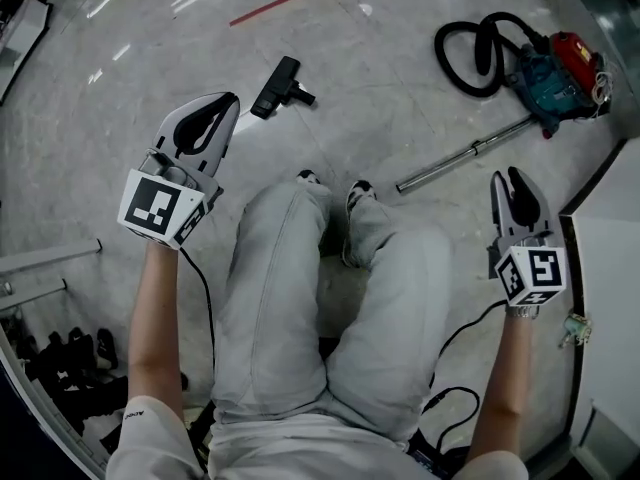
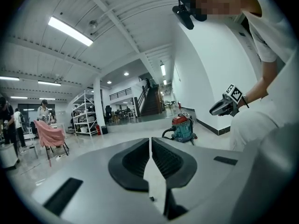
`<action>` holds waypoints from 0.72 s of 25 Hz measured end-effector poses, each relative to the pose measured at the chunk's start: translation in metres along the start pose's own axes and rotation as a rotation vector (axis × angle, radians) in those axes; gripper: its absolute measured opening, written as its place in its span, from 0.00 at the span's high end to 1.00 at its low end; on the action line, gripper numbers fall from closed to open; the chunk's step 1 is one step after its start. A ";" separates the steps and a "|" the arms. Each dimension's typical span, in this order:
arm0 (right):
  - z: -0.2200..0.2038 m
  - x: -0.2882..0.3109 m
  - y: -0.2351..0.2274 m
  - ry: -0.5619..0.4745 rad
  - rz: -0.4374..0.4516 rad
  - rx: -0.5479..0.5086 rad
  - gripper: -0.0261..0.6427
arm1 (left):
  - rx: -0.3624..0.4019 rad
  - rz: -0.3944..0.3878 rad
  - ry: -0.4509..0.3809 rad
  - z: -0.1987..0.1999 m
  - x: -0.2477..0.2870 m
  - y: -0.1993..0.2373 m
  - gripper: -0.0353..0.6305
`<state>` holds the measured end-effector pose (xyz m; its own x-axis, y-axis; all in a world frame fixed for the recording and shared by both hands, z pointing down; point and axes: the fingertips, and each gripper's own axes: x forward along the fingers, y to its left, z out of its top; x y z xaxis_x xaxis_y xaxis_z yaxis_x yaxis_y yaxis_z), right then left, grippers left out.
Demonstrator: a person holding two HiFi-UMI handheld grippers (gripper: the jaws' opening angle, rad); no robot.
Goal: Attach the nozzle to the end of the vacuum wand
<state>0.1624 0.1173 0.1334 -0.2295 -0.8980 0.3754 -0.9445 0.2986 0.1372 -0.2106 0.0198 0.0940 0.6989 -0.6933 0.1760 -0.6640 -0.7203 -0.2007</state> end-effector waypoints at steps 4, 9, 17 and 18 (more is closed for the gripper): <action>-0.018 0.005 0.002 0.017 -0.001 0.018 0.83 | -0.007 -0.030 0.021 -0.009 0.012 -0.002 0.93; -0.046 0.015 -0.010 0.059 0.009 0.020 0.83 | 0.021 -0.082 0.054 -0.020 0.038 -0.010 0.93; -0.100 0.041 -0.006 0.189 0.170 -0.089 0.75 | 0.078 -0.120 0.182 -0.068 0.081 -0.012 0.93; -0.108 0.045 -0.003 0.215 0.194 -0.119 0.74 | 0.087 -0.137 0.195 -0.075 0.087 -0.013 0.93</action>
<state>0.1801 0.1109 0.2484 -0.3356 -0.7355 0.5886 -0.8509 0.5048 0.1456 -0.1606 -0.0328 0.1845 0.7104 -0.5870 0.3883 -0.5356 -0.8088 -0.2429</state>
